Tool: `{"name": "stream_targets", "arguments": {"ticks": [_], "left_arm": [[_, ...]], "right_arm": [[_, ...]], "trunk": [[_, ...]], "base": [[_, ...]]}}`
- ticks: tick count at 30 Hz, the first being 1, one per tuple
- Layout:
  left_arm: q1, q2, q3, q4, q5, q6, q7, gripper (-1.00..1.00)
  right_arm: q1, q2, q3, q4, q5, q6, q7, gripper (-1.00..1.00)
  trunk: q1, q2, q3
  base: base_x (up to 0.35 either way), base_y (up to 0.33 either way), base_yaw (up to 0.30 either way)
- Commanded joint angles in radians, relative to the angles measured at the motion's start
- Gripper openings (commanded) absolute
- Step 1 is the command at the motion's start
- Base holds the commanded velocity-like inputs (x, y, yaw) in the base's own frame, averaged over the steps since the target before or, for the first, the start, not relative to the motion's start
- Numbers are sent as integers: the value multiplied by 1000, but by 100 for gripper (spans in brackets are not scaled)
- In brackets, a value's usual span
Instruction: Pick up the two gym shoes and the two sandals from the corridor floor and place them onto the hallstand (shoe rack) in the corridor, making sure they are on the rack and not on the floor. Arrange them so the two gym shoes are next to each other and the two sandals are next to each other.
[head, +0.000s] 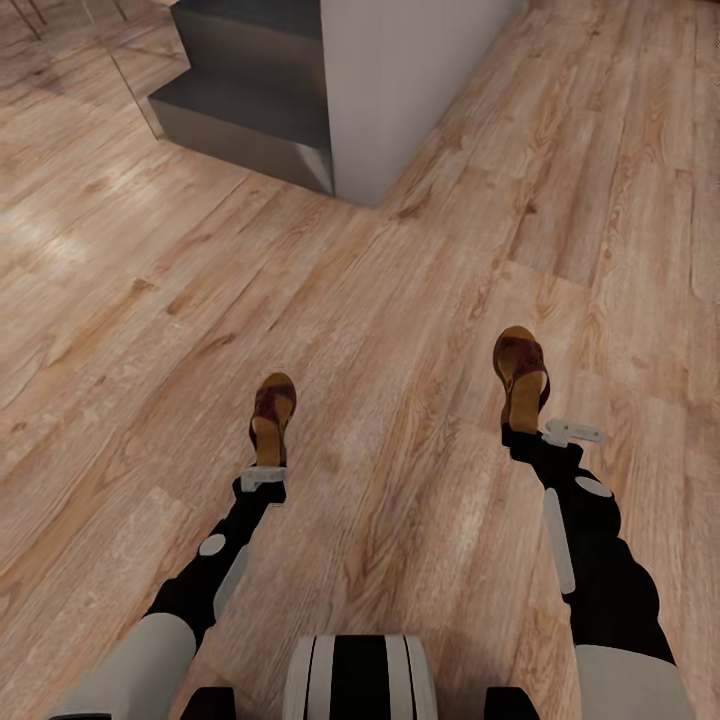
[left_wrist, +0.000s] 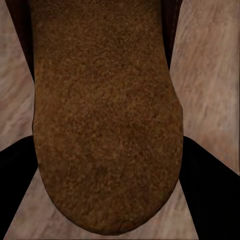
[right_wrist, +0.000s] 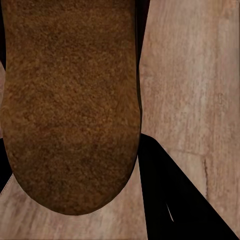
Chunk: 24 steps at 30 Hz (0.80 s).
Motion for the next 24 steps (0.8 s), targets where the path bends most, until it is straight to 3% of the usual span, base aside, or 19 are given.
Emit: {"name": "stream_targets", "arguments": {"ticks": [1, 4, 5, 8, 11, 20, 24], "left_arm": [[-1, -1, 5, -47, 2, 77, -9, -100], [-1, -2, 4, -104, 1, 173, -9, -100], [-1, -2, 2, -131, 0, 247, -10, -100], [-1, -4, 1, -164, 0, 320, -11, -100], [-1, -2, 2, -239, -1, 383, -12, -100], [-1, 0, 3, -362, -2, 564, -13, -100], [-1, -1, 1, -403, -2, 610, -13, -100]], "right_arm": [[0, 1, 0, 0, 0, 5, -3, -100], [0, 1, 1, 0, 1, 5, -3, -100], [0, 1, 1, 0, 1, 5, -3, -100], [-1, 1, 2, 0, 1, 5, -4, -100], [-1, 3, 4, 1, 5, 5, -7, -100], [0, 4, 2, 0, 7, 5, -8, -100], [-1, 4, 2, -1, 8, 5, -8, -100]], "trunk": [[-1, 0, 3], [-2, 1, 15], [-2, 1, 19], [-4, 2, 31], [-5, 2, 42], [-9, 5, 77], [-11, 5, 92]], "base": [[0, 0, 0], [0, 0, 0], [0, 0, 0], [0, 0, 0], [0, 0, 0], [0, 0, 0], [0, 0, 0]]}}
